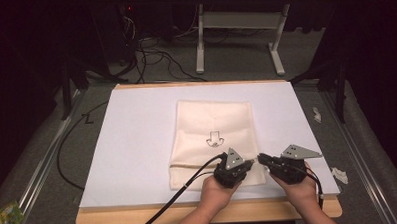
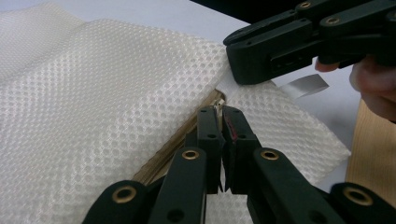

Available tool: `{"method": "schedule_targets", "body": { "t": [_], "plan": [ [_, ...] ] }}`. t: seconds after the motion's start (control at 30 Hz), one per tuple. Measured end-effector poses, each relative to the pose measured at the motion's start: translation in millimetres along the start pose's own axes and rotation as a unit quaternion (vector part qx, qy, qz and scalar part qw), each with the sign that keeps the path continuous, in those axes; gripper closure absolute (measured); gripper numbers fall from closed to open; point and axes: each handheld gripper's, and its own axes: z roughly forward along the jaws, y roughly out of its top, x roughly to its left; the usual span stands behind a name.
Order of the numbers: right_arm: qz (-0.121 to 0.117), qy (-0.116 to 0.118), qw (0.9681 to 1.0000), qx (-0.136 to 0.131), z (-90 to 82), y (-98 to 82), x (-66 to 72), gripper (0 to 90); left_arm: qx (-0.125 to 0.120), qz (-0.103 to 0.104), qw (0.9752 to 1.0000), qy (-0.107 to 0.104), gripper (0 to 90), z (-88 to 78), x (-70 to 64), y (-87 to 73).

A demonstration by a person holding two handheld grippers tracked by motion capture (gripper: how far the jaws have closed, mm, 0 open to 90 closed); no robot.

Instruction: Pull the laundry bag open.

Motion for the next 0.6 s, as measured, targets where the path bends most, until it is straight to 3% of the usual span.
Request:
{"method": "schedule_targets", "body": {
  "t": [0.6],
  "plan": [
    [0.010, -0.009, 0.9999, -0.005, -3.5, -1.2, -5.9, 85.2, 0.022, -0.008, 0.9995, 0.022, 87.2, -21.4, 20.6, -12.0]
  ]
}}
